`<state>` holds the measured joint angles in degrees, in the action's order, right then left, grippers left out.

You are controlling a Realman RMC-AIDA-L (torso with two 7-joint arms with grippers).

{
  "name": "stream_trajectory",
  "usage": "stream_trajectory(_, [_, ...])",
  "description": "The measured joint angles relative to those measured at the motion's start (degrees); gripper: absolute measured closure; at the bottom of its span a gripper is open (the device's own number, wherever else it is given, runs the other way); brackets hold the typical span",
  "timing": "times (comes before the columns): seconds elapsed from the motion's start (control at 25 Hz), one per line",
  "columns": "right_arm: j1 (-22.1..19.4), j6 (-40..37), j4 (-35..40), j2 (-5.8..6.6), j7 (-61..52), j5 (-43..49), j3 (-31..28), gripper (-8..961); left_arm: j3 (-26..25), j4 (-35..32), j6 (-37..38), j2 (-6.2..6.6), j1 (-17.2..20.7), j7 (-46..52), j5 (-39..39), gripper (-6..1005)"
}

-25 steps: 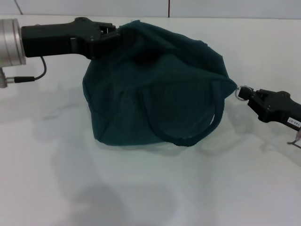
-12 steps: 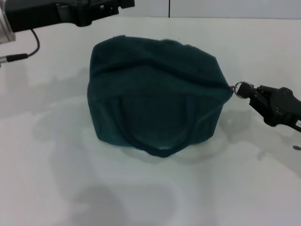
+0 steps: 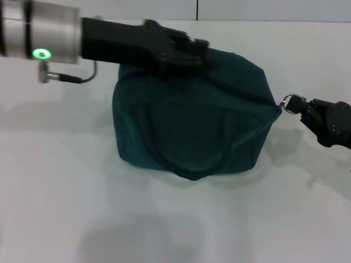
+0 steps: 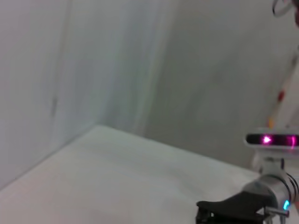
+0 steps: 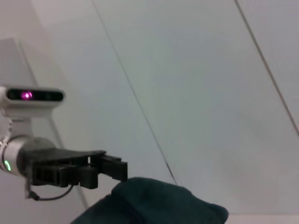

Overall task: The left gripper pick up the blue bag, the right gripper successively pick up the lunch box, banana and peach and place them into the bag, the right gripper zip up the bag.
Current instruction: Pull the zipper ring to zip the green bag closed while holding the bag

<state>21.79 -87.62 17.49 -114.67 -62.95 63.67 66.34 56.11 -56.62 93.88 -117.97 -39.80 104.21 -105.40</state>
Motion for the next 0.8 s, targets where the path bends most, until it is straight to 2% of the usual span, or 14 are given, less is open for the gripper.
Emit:
stream_trajectory(0.12, [-0.01, 0.82, -0.31, -0.07, 0.1, 0.28, -0.09, 894, 0.31, -0.02, -0.35, -1.27, -2.9, -0.4, -3.77, 590])
stream_trajectory(0.2, [-0.18, 0.96, -0.32, -0.2, 0.17, 0.32, -0.09, 894, 1.41, -0.03, -1.4, -1.55, -3.81, -0.88, -4.27, 589])
stream_trajectory(0.6, [-0.79, 1.11, -0.43, -0.47, 0.24, 0.39, 0.19, 891, 7.24, -3.43, -8.44, -1.68, -3.58, -4.95, -0.02, 587])
stream_trajectory(0.8, [-0.89, 1.15, -0.78, -0.49, 0.21, 0.4, 0.35, 890, 12.79, -4.63, -15.12, -1.55, -4.38, -3.67, -6.04, 517])
